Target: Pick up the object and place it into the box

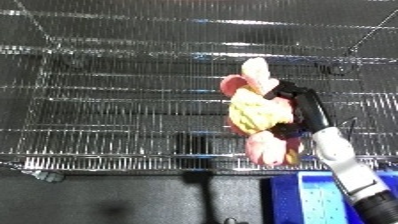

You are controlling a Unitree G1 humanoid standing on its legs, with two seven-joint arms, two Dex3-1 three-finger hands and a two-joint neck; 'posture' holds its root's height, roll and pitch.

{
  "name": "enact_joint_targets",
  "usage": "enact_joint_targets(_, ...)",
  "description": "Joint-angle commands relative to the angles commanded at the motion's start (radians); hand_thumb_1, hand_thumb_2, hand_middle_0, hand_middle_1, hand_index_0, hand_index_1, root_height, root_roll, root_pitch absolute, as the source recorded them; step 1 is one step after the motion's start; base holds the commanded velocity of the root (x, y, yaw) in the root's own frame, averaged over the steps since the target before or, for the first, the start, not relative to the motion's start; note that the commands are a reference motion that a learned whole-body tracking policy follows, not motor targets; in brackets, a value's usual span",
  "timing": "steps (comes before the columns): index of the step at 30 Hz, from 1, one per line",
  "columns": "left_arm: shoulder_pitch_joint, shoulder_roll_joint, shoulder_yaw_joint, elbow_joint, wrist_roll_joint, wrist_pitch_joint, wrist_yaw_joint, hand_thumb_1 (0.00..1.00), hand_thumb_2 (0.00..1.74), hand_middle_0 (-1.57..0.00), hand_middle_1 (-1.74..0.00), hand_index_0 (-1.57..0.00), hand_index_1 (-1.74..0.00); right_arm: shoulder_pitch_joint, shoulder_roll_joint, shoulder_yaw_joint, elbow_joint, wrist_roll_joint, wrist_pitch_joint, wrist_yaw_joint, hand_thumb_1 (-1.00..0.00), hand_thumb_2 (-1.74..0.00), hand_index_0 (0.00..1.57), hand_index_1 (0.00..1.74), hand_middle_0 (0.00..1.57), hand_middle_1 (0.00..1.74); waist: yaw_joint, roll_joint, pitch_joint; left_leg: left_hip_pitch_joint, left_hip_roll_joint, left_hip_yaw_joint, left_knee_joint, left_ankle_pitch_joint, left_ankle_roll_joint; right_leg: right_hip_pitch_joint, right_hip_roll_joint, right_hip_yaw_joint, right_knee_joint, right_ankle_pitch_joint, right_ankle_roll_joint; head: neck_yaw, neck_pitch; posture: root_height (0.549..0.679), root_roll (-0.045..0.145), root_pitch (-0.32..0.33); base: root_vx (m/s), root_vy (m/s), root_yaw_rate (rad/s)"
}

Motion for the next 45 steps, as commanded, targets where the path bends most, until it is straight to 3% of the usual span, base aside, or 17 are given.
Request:
enact_joint_targets(11,-0.004,-0.017,0.012,0.004,0.017,0.026,-0.011,1.00,1.74,-1.57,-1.74,-1.57,-1.74,0.249,-0.003,-0.268,-0.268,0.004,-0.038,-0.044,-1.00,-1.74,1.57,1.74,1.57,1.74,-0.065,-0.008,-0.039,0.044,0.015,0.019,-0.019,0.002,0.0019,0.049,0.0003,0.003,-0.041,0.011,-0.0050,0.136,0.028,0.626,0.043,-0.173,-0.016,-0.017,-0.065)
enact_joint_targets(20,-0.008,-0.033,0.014,-0.010,0.029,0.041,-0.020,1.00,1.74,-1.57,-1.74,-1.57,-1.74,0.447,0.106,-0.472,-0.362,0.027,-0.074,-0.096,-1.00,-1.74,1.57,1.74,1.57,1.74,-0.131,-0.006,-0.065,0.079,0.025,0.040,-0.026,-0.009,0.0053,0.084,0.0068,0.016,-0.071,0.019,-0.0075,0.250,0.084,0.629,0.046,-0.190,-0.010,-0.010,-0.086)
enact_joint_targets(30,0.004,-0.052,0.005,0.011,0.023,0.049,-0.028,1.00,1.74,-1.57,-1.74,-1.57,-1.74,0.599,0.212,-0.641,-0.348,0.035,-0.106,-0.172,-1.00,-1.74,1.57,1.74,1.57,1.74,-0.218,0.001,-0.096,0.115,0.038,0.072,-0.006,-0.040,0.0041,0.120,0.0212,0.037,-0.096,0.020,-0.0134,0.440,0.131,0.635,0.054,-0.200,0.006,-0.004,-0.150)
enact_joint_targets(38,-0.010,-0.049,-0.016,0.041,0.000,0.036,-0.031,1.00,1.74,-1.57,-1.74,-1.57,-1.74,0.632,0.241,-0.710,-0.217,0.150,-0.147,-0.198,-1.00,-1.74,1.57,1.74,1.57,1.74,-0.280,0.008,-0.114,0.127,0.045,0.097,0.001,-0.054,-0.0025,0.123,0.0314,0.059,-0.114,0.030,-0.0174,0.524,0.148,0.639,0.064,-0.192,0.001,0.009,-0.135)
enact_joint_targets(43,-0.022,-0.044,-0.035,0.061,-0.010,0.024,-0.030,1.00,1.74,-1.57,-1.74,-1.57,-1.74,0.613,0.255,-0.744,-0.097,0.276,-0.190,-0.216,-1.00,-1.74,1.57,1.74,1.57,1.74,-0.303,0.013,-0.123,0.129,0.046,0.108,0.000,-0.057,-0.0067,0.120,0.0342,0.067,-0.124,0.035,-0.0190,0.550,0.144,0.642,0.070,-0.185,-0.001,0.015,-0.082)
enact_joint_targets(45,-0.024,-0.040,-0.041,0.065,-0.014,0.018,-0.032,1.00,1.74,-1.57,-1.74,-1.57,-1.74,0.599,0.258,-0.757,-0.035,0.340,-0.210,-0.217,-0.90,-1.57,1.41,1.57,1.41,1.57,-0.308,0.015,-0.126,0.129,0.046,0.111,-0.001,-0.056,-0.0084,0.120,0.0349,0.068,-0.130,0.038,-0.0191,0.556,0.146,0.643,0.071,-0.181,-0.004,0.007,-0.046)
